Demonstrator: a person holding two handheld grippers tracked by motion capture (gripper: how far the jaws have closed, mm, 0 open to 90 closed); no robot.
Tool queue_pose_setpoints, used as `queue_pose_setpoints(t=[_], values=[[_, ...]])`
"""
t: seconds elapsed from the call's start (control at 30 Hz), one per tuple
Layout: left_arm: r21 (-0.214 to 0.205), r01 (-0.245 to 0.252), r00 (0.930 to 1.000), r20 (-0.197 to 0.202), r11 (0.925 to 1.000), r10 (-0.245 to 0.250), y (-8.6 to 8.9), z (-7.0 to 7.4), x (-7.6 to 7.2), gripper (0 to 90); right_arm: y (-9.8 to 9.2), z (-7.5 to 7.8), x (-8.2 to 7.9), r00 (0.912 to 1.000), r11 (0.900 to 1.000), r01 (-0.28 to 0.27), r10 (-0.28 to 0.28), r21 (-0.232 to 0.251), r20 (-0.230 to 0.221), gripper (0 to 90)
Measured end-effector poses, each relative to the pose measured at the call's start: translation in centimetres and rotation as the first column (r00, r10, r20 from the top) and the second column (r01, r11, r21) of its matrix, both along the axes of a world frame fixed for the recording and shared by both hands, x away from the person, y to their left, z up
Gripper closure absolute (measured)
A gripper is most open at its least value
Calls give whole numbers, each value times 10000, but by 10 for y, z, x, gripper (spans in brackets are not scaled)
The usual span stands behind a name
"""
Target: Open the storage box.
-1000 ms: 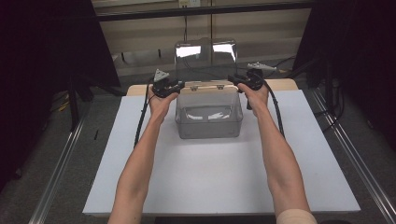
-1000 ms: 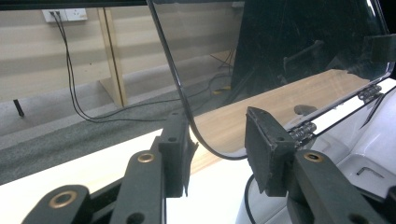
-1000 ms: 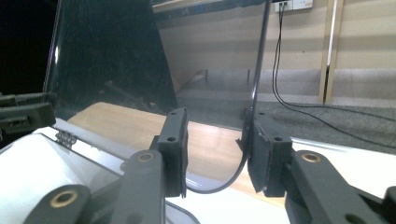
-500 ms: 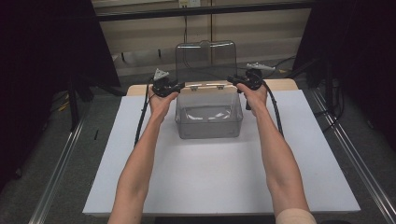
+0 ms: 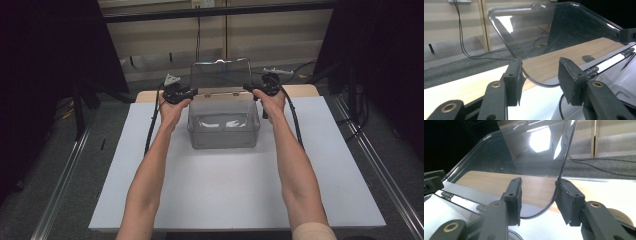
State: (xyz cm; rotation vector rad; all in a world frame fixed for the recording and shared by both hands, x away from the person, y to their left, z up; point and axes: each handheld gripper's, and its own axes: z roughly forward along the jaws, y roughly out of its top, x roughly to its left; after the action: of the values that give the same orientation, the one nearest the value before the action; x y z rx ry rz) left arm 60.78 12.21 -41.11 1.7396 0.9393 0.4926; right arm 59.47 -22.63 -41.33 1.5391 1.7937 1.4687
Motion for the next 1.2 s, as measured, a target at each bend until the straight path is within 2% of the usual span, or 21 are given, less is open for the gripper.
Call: queue_pose_setpoints(t=[0.07, 0.43, 0.47, 0.5, 0.57, 0.6, 0.63, 0.67, 0.73, 0.8, 0.87, 0.97, 1.07, 1.2], values=[[-23, 0, 10000, 2, 10000, 0, 0, -1, 0, 549, 1, 0, 0, 10000, 10000, -21, 20, -78, -86, 536], [-55, 16, 10000, 25, 10000, -15, -2, -2, 0, 534, 2, -4, 0, 9985, 9996, 122, -108, 258, -543, 473], [-57, 35, 10000, 20, 10000, -35, -2, -2, 0, 519, 2, -4, -1, 9986, 9997, 169, -159, 196, -502, 435], [-12, 55, 10000, 5, 10000, -55, -2, -2, 0, 513, 2, -4, -1, 9995, 9998, 193, -192, 46, -257, 435], [-83, 105, 9999, -17, 9999, -105, -4, -4, 0, 513, 3, -2, -2, 9995, 9997, 208, -211, -109, -249, 424], [-187, 22, 10000, -18, 9998, -22, -5, -4, -1, 518, 3, -2, -2, 9997, 10000, 24, -21, 87, -257, 470], [-159, 55, 10000, -31, 9999, -56, -6, -5, 0, 477, 4, -1, -2, 9998, 9992, -119, 125, 393, -169, 433], [-85, 53, 10000, -19, 10000, -53, -6, -4, -1, 477, 6, 1, -2, 9999, 9994, -73, 78, 326, -126, 425], [-176, -74, 9999, -105, 9998, 72, -4, -5, -1, 434, 10, 2, -3, 9998, 9996, -184, 185, 227, -56, 364], [-156, -272, 9996, -115, 9995, 270, -2, -5, -1, 369, 9, 1, -3, 10000, 9999, -72, 72, 155, 21, 335], [-163, -263, 9996, -146, 9995, 261, -1, -5, -1, 339, 7, 0, -3, 9999, 9999, -44, 46, 127, -126, 300], [-94, -360, 9993, -98, 9993, 359, 0, -4, -1, 310, 3, 0, -4, 9999, 10000, -40, 40, 55, -113, 267], [-125, -369, 9991, -204, 9992, 366, 0, -4, -2, 245, 1, 1, -5, 10000, 10000, 21, -21, -16, -15, 236], [35, -335, 9992, -230, 9994, 336, 2, -1, -3, 161, 0, 2, -8, 9998, 9998, 32, -27, -197, 219, 192]])
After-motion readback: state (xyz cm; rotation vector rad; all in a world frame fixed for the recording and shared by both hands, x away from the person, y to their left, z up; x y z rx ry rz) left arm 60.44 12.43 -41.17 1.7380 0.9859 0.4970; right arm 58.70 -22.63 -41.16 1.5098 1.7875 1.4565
